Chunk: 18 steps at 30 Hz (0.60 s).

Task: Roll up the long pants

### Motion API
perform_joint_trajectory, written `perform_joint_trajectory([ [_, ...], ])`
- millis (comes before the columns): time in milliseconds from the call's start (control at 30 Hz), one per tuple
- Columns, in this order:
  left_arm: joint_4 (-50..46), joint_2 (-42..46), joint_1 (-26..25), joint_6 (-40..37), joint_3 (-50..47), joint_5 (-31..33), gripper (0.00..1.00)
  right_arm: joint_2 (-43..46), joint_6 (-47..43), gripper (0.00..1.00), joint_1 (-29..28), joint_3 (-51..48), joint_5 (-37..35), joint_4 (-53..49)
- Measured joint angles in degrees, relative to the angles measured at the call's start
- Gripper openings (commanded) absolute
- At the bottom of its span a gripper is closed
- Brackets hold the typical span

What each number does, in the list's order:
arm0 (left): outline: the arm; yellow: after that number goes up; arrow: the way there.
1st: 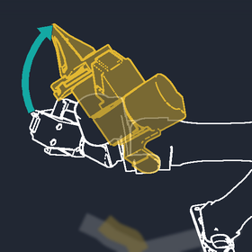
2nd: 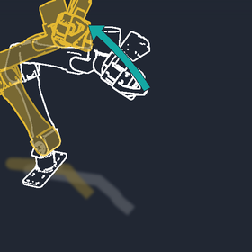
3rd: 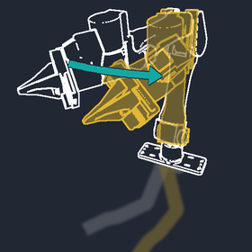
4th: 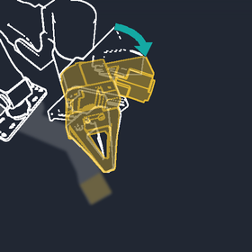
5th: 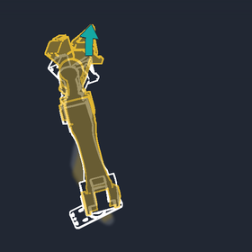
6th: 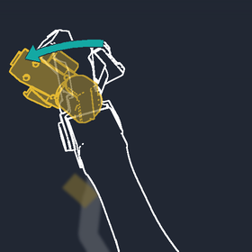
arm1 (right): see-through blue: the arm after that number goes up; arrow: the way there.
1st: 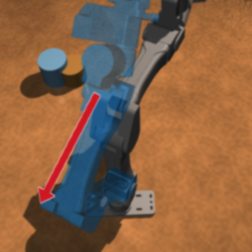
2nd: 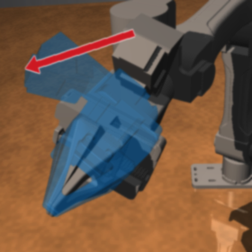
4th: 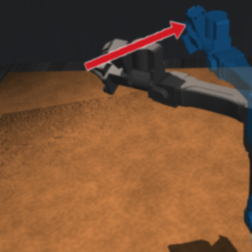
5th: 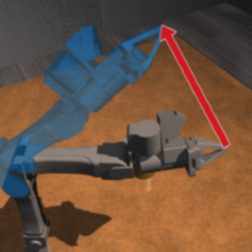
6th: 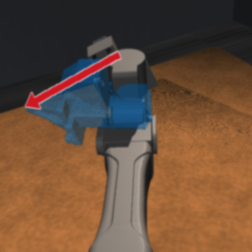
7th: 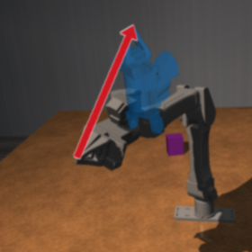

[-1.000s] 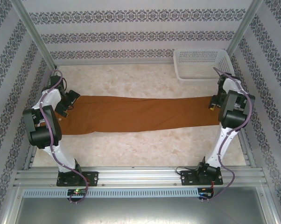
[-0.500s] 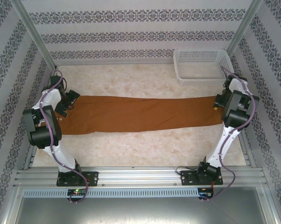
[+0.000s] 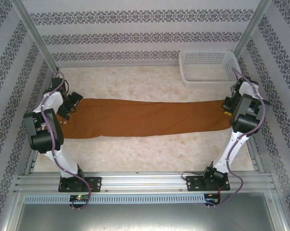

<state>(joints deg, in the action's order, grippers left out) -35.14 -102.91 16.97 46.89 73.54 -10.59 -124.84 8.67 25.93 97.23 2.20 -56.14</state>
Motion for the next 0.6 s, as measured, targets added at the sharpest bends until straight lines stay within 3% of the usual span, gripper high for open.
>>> perform_joint_trajectory([
  [167, 0.42, 0.13, 0.0, 0.02, 0.02, -0.9, 1.0, 3.78, 3.48, 0.0, 0.15, 4.26, 5.29, -3.39],
  [300, 0.37, 0.44, -0.02, 0.02, 1.14, -1.07, 1.0, 12.96, 6.88, 0.0, -1.27, 8.94, 13.46, -5.05],
  [467, -0.17, 1.64, -0.83, 0.02, 3.78, -0.9, 1.0, 26.05, 12.31, 0.0, -7.85, 12.92, 24.87, -4.42],
  [600, -0.81, 2.27, -3.13, 0.02, 6.4, -0.24, 1.0, 31.17, 18.84, 0.0, -12.02, 15.08, 35.28, -1.05],
])
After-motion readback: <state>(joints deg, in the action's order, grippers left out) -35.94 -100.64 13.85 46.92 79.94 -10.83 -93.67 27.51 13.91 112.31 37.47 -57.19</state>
